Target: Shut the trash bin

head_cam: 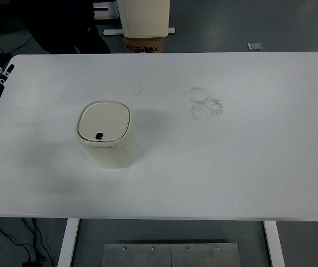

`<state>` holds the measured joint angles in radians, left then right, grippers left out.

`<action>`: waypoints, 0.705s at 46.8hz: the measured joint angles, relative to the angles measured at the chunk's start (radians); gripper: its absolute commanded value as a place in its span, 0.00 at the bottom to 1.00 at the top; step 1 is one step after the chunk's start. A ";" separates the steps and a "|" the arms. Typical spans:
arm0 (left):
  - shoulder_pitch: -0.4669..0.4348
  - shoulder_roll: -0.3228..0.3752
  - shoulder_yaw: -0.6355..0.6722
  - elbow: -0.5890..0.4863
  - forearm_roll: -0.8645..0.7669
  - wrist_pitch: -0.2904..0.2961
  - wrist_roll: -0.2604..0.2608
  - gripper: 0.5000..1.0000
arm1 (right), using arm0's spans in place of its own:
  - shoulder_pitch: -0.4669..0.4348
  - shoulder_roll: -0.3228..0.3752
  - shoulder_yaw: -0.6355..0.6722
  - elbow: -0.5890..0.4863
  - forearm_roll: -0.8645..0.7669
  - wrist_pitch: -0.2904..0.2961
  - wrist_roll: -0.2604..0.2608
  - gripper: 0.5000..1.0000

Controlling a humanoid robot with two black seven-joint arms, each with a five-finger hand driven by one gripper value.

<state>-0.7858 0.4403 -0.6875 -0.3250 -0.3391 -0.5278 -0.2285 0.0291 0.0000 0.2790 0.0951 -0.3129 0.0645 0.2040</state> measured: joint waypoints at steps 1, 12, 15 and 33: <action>0.006 -0.003 -0.003 0.000 0.000 -0.005 0.000 1.00 | 0.000 0.000 0.000 0.000 0.000 0.000 0.000 0.98; 0.021 -0.027 -0.021 0.000 -0.013 -0.019 0.000 1.00 | 0.000 0.000 0.000 0.000 0.000 0.000 0.000 0.98; 0.021 -0.029 -0.025 0.000 -0.014 -0.020 0.000 1.00 | 0.000 0.000 0.000 0.000 0.000 0.000 0.000 0.98; 0.037 -0.021 -0.036 0.000 -0.013 -0.017 -0.002 1.00 | 0.000 0.000 0.000 0.000 0.000 0.000 0.000 0.98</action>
<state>-0.7487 0.4196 -0.7239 -0.3252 -0.3519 -0.5450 -0.2303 0.0291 0.0000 0.2790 0.0951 -0.3128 0.0645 0.2040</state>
